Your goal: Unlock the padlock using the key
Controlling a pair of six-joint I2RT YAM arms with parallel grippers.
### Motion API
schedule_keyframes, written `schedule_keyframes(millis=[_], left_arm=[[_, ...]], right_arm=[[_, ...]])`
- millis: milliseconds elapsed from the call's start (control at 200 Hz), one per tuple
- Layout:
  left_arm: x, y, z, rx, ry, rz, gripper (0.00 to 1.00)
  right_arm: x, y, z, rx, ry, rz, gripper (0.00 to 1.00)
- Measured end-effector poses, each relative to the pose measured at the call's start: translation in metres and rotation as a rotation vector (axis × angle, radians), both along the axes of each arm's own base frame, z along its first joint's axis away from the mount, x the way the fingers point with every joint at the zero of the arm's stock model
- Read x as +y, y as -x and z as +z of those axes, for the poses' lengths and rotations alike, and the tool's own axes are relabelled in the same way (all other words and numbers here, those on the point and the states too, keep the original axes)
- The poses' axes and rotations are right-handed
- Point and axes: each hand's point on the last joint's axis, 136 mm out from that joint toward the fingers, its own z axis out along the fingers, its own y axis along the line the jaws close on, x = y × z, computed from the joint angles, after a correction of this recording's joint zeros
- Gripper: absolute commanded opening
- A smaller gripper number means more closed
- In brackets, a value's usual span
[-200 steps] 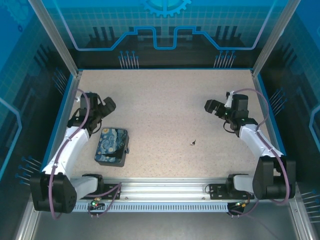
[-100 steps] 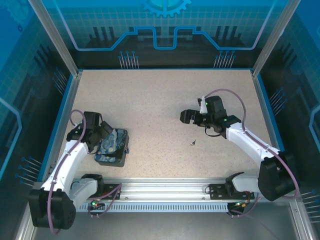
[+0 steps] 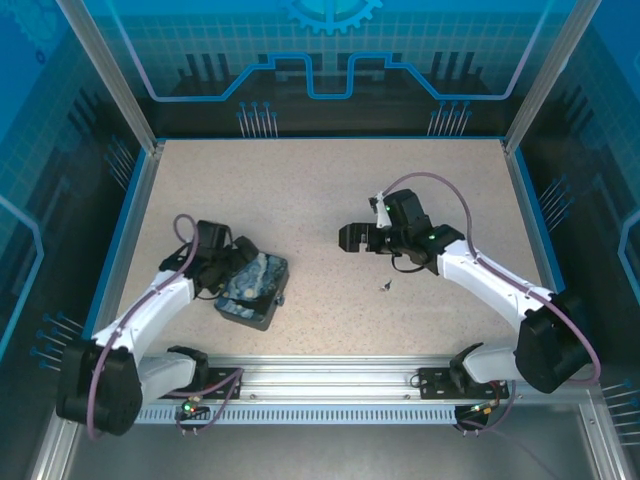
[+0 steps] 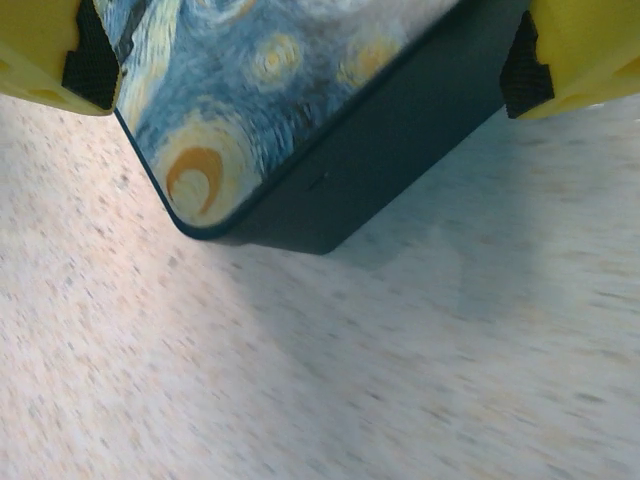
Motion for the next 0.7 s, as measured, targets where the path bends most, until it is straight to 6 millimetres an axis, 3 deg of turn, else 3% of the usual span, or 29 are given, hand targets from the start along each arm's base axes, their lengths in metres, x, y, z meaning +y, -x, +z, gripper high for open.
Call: schedule_keyframes(millis=[200,320,430,505,615,700], left_arm=[[-0.08,-0.043,-0.001,-0.006,0.037,-0.136,0.99],[-0.116,-0.08,0.02,-0.055,0.054,-0.176,0.99],[-0.122,-0.105,0.055,-0.139,0.038,-0.185,0.99],[-0.119,-0.109,0.076,-0.181,0.017,-0.192,0.99],[-0.107,-0.093,0.095,-0.197,-0.008,-0.19,0.99],[-0.091,-0.068,0.104,-0.194,-0.02,-0.181,0.99]], right_arm=[[0.002,0.005,-0.012,0.027,0.044,-0.006,1.0],[-0.001,0.006,-0.015,0.035,0.061,-0.025,1.0],[-0.005,0.007,-0.017,0.036,0.066,-0.044,1.0],[-0.007,0.011,-0.019,0.041,0.064,-0.049,1.0],[-0.009,0.013,-0.021,0.049,0.062,-0.061,1.0],[-0.01,0.012,-0.021,0.053,0.057,-0.078,1.0]])
